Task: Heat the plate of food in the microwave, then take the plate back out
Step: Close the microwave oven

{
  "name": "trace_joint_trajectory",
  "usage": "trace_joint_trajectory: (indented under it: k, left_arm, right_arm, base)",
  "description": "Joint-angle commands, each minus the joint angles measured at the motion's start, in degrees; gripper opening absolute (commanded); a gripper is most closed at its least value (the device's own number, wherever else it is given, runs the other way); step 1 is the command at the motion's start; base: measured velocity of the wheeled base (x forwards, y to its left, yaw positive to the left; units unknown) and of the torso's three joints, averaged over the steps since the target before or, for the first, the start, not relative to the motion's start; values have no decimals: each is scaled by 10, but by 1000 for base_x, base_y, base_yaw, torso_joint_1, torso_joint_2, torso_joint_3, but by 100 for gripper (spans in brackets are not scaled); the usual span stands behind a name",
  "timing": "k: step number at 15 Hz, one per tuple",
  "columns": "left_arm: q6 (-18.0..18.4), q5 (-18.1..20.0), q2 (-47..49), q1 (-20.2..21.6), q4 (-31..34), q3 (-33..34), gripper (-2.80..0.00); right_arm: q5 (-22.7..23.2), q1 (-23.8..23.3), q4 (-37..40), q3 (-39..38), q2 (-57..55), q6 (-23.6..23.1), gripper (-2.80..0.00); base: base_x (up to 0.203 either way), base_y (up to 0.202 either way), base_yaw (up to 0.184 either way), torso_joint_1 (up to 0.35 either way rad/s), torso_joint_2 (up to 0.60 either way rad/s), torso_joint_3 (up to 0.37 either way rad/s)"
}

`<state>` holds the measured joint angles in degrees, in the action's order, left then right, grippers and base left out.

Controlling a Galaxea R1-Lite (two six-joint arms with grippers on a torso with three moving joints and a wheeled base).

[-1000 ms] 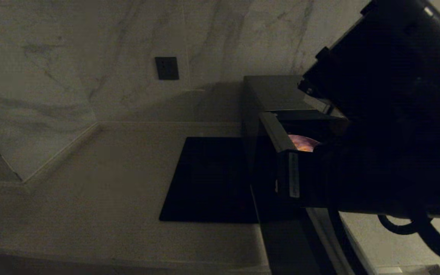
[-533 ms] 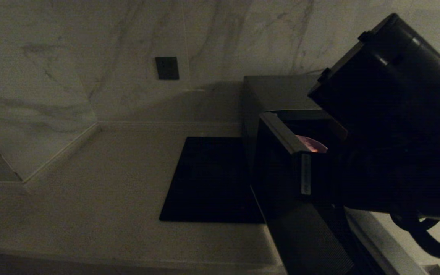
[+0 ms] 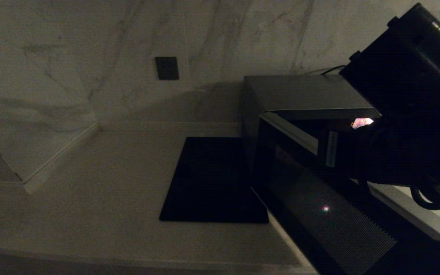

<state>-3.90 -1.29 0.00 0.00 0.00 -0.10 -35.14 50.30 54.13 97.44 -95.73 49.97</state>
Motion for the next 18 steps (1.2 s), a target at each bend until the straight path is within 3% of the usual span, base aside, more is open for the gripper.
trace_joint_trajectory:
  k: [1, 9, 18]
  left_arm:
    - [-1, 0, 0, 0, 0, 0, -280]
    - [-1, 0, 0, 0, 0, 0, -280]
    - [-1, 0, 0, 0, 0, 0, -280]
  right_arm:
    - [-6, -40, 4, -11, 1, 3, -280]
    - [-6, -165, -4, -44, -1, -2, -280]
    - [25, -334, -147, -33, -58, -69, -280]
  base:
    - [0, 0, 0, 0, 0, 0]
    - [0, 0, 0, 0, 0, 0]
    - [0, 0, 0, 0, 0, 0]
